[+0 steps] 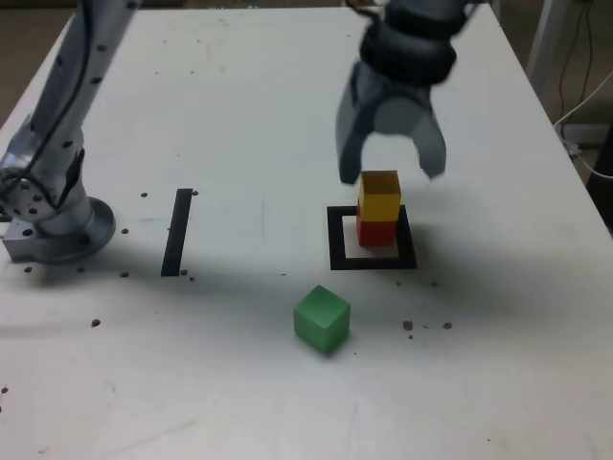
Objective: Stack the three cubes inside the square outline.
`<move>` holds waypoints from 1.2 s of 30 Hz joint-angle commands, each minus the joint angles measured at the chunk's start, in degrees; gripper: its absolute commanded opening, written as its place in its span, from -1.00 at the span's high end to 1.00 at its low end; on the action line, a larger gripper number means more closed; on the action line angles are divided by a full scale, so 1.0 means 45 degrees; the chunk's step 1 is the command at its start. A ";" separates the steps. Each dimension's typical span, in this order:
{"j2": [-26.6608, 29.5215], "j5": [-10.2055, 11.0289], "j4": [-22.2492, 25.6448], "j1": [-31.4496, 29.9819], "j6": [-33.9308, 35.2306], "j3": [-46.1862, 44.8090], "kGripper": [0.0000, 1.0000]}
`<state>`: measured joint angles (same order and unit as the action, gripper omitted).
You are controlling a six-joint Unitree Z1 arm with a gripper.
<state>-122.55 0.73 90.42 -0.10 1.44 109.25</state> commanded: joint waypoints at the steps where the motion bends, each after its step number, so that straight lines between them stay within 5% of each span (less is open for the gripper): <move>1: 0.0576 0.0151 0.0298 -0.0124 0.0194 -0.0245 -0.99; 21: 0.1703 -0.0082 0.0095 -0.4215 0.0597 -0.1678 -0.99; 36: 0.1537 -0.0074 -0.2244 -0.5506 0.0323 -0.3997 -0.98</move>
<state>-114.57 0.69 81.88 -24.78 3.24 92.14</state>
